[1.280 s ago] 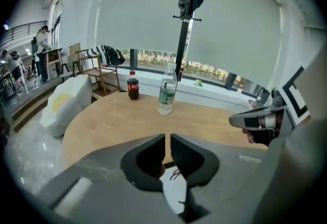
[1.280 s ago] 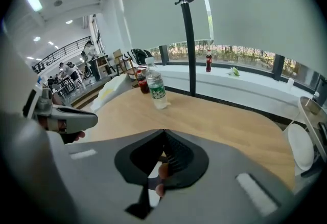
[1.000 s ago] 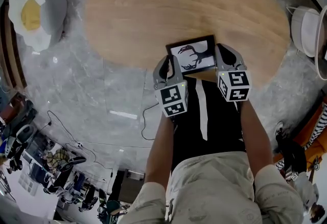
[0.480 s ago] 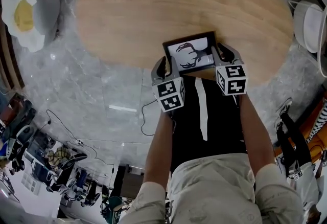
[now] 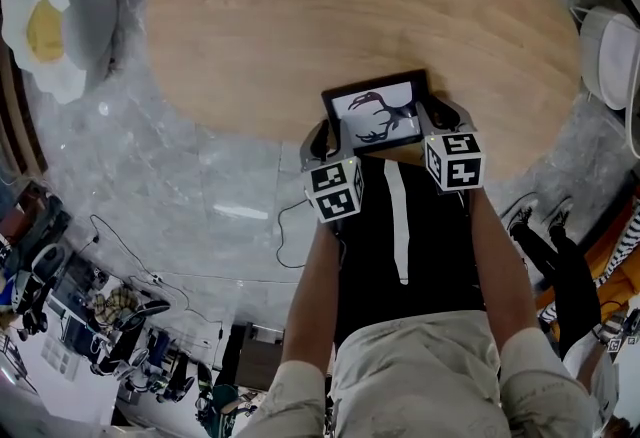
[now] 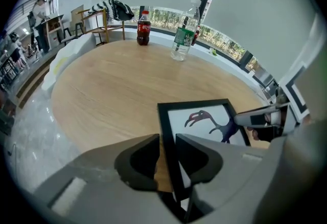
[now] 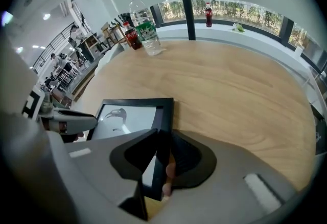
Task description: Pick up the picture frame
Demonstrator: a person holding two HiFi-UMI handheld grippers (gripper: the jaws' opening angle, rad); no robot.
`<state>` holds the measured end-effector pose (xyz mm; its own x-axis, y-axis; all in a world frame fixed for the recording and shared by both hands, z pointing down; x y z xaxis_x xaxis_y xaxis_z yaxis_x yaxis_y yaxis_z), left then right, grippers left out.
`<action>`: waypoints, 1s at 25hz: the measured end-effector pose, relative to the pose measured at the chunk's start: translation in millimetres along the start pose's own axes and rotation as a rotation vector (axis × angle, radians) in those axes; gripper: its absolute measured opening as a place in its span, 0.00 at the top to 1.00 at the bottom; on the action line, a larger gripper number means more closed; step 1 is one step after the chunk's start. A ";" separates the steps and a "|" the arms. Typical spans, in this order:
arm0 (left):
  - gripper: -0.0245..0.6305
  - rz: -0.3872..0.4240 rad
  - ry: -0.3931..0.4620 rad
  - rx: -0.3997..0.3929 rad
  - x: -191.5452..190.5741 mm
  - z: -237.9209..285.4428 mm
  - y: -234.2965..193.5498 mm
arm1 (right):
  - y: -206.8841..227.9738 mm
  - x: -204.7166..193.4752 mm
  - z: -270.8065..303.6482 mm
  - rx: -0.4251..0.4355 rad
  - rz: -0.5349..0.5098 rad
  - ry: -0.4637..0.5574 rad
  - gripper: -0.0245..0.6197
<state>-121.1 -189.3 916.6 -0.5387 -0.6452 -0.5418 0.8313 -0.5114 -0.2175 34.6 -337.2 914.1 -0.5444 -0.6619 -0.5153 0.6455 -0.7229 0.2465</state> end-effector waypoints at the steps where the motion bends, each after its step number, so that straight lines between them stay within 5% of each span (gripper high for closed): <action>1: 0.80 -0.002 -0.005 -0.003 -1.8 0.6 -0.4 | -0.5 -1.2 0.0 -0.001 0.002 -0.002 0.83; 13: 0.83 -0.012 -0.002 -0.020 -1.0 0.5 0.6 | 0.4 -0.6 -1.4 -0.006 0.003 0.000 0.85; 25: 0.83 0.027 0.133 -0.015 53.4 -47.2 18.0 | -10.4 50.8 -50.9 -0.010 -0.037 0.125 0.85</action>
<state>-128.4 -206.2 845.5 -0.4942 -0.5772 -0.6501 0.8477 -0.4858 -0.2131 27.5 -353.2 843.6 -0.4973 -0.6044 -0.6224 0.6318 -0.7440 0.2177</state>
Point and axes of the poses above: the fingertips, and each gripper's own axes: z forward along the fingers, y to its right, x out of its top, the point moved 5 cm from there along -z, backward along the fingers, and after that the axes turned 11 degrees about y, right-handed, at the moved point
